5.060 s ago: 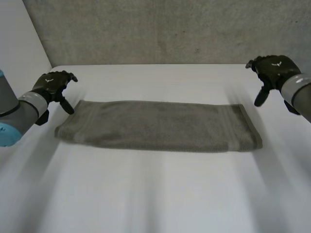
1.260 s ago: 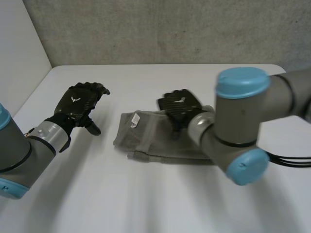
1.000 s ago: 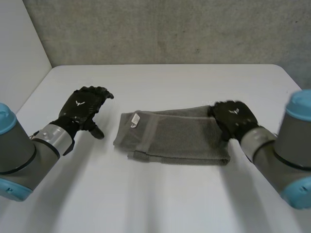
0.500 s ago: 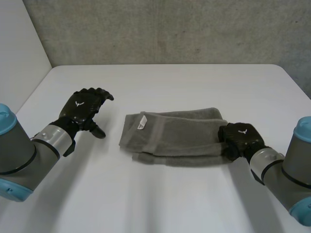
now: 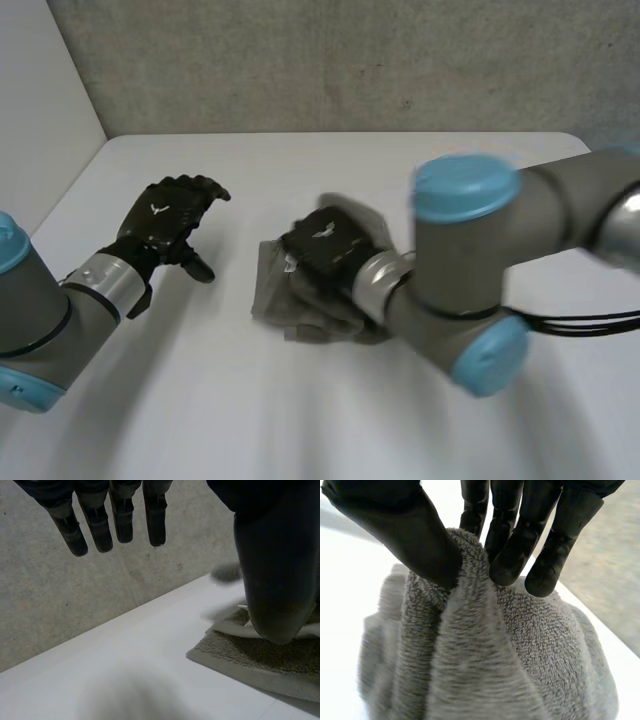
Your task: Fold the towel.
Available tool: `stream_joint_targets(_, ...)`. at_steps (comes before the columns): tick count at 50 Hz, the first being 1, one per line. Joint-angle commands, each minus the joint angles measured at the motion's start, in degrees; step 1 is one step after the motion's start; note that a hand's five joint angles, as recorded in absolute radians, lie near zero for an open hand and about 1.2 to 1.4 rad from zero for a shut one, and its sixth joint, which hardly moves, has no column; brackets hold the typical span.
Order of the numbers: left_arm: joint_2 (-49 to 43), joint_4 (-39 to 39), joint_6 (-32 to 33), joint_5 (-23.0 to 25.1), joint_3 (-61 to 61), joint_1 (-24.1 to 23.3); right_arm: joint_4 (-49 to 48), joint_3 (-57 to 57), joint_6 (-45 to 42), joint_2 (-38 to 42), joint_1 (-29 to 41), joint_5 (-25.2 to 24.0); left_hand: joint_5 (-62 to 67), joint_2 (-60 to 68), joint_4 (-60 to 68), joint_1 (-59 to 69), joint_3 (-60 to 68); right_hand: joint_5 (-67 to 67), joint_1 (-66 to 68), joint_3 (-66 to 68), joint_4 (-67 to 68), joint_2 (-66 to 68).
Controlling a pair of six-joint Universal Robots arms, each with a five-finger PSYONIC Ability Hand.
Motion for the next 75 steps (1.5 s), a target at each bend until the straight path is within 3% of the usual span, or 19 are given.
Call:
stream_joint_targets(1, 0.1, 0.0, 0.0, -0.8, 0.1, 0.3, 0.0, -6.1, -0.8, 8.0, 5.9, 3.2, -1.6, -3.3, -3.5, -3.9, -3.1, 4.7, 6.4, 4.5, 3.7, 8.8)
stream_joint_targets(4, 0.1, 0.1, 0.0, -0.9, 0.2, 0.3, -0.2, -7.7, -0.7, 9.8, 6.4, 4.0, -1.6, -3.3, -3.5, -3.9, -3.1, 4.7, 6.4, 4.5, 3.7, 8.8)
stream_joint_targets(5, 0.1, 0.1, 0.0, -0.9, 0.2, 0.3, -0.2, -7.9, -0.5, 9.9, 6.4, 4.3, -1.6, -3.3, -3.5, -3.9, -3.1, -6.4, -4.7, -6.6, -7.4, -2.3)
stream_joint_targets(6, 0.1, 0.0, 0.0, -0.9, 0.3, 0.3, -0.2, -7.9, -0.4, 9.8, 6.4, 4.6, -1.7, -3.5, -3.7, -4.0, -3.3, -33.0, -31.3, -33.2, -34.0, -28.9)
stream_joint_targets(7, 0.1, 0.0, 0.0, -0.9, 0.3, 0.3, -0.2, -7.9, -0.4, 9.8, 6.4, 4.6, -1.7, -3.5, -3.7, -4.0, -3.3, -33.3, -31.6, -33.5, -34.3, -29.1)
stream_joint_targets(8, 0.2, 0.0, 0.0, -0.9, 0.4, 0.3, -0.1, -7.8, -0.2, 9.3, 6.4, 5.3, -1.6, -3.3, -3.5, -3.9, -3.1, -52.4, -50.7, -52.6, -53.4, -48.3)
stream_joint_targets(14, 0.3, 0.0, -0.1, -0.9, 1.8, 0.1, 0.0, -3.7, 2.1, 2.5, 4.8, 9.3, -1.4, -3.2, -3.4, -3.7, -2.9, -65.3, -63.6, -65.5, -66.3, -61.2)
stream_joint_targets(18, 0.3, -0.8, -0.6, -0.9, 3.5, -0.6, -0.2, 0.1, 5.3, -2.5, 1.9, 9.9, -1.0, -2.8, -3.0, -3.4, -2.6, -65.3, -63.6, -65.5, -66.3, -61.2)
stream_joint_targets(22, 0.5, -1.6, -6.3, -0.9, 6.4, -3.1, 0.0, 5.0, 9.3, -8.5, -3.1, 9.7, -0.5, -2.3, -2.5, -2.9, -2.1, -65.3, -63.6, -65.5, -66.3, -61.2)
stream_joint_targets(28, -0.7, -3.2, -14.6, -0.6, 10.3, -6.7, 0.1, 10.1, 10.8, -12.2, -10.1, 9.6, -0.2, -2.0, -2.2, -2.5, -1.8, -65.3, -63.6, -65.5, -66.3, -61.2)
stream_joint_targets(32, -3.5, -3.4, -15.9, -0.6, 12.1, -9.0, -0.2, 11.9, 11.8, -12.2, -11.9, 9.0, 0.0, -1.8, -2.0, -2.3, -1.6, -65.3, -63.6, -65.5, -66.3, -61.2)
stream_joint_targets(36, -8.6, -3.5, -15.8, -0.8, 14.7, -12.6, -0.3, 12.8, 17.6, -11.6, -13.8, 7.2, 0.3, -1.5, -1.7, -2.0, -1.2, -65.3, -63.6, -65.5, -66.3, -61.2)
stream_joint_targets(47, -16.2, -3.4, -14.2, -0.8, 15.7, -13.2, -3.9, 11.2, 29.8, -4.4, -14.1, 1.7, 0.8, -1.0, -1.2, -1.5, -0.7, -65.3, -63.6, -65.5, -66.3, -61.2)
stream_joint_targets(60, -17.1, -4.5, -4.3, -0.9, 13.0, -10.9, -4.6, 3.7, 29.9, 6.3, -12.2, 1.7, 0.8, -1.0, -1.2, -1.5, -0.7, -65.3, -63.6, -65.5, -66.3, -61.2)
stream_joint_targets(75, -17.1, -5.4, -3.7, -0.9, 12.5, -10.4, -4.1, 2.2, 29.4, 8.1, -11.0, 1.8, 0.8, -1.0, -1.2, -1.5, -0.7, -65.3, -63.6, -65.5, -66.3, -61.2)
